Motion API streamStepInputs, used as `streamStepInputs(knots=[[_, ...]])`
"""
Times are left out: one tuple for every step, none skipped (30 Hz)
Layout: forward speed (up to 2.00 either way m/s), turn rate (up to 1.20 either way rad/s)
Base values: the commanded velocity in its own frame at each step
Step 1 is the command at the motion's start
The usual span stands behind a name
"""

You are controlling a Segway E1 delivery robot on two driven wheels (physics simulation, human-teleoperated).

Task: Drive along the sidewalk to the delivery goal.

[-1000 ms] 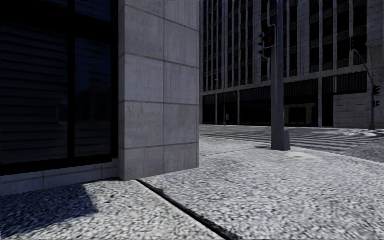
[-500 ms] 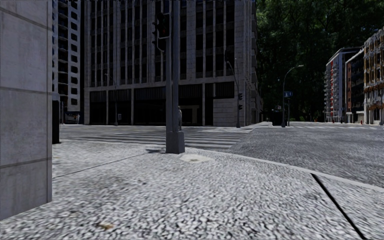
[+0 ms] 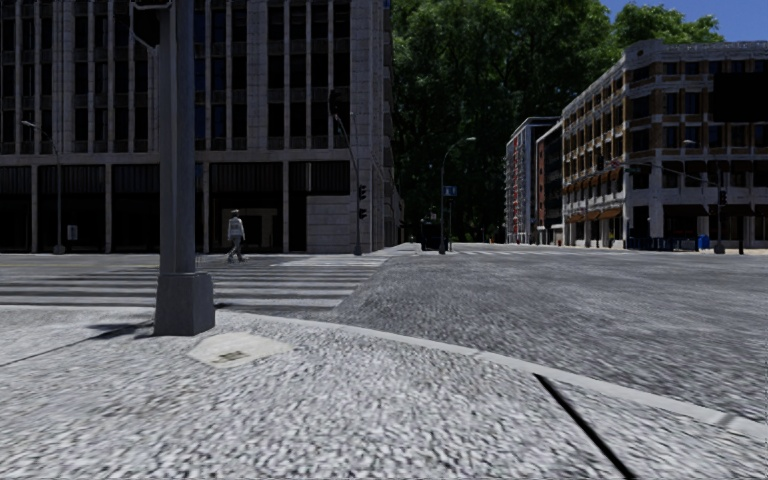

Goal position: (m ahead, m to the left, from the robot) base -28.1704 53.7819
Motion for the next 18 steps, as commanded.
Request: streamStepInputs(knots=[[2.00,1.20],[2.00,1.20],[2.00,1.20],[2.00,1.20],[2.00,1.20],[2.00,1.20],[2.00,1.20],[2.00,1.20],[2.00,1.20],[2.00,1.20],[2.00,1.20],[2.00,1.20],[2.00,1.20],[2.00,1.20],[2.00,1.20],[2.00,1.20],[2.00,1.20],[2.00,1.20]])
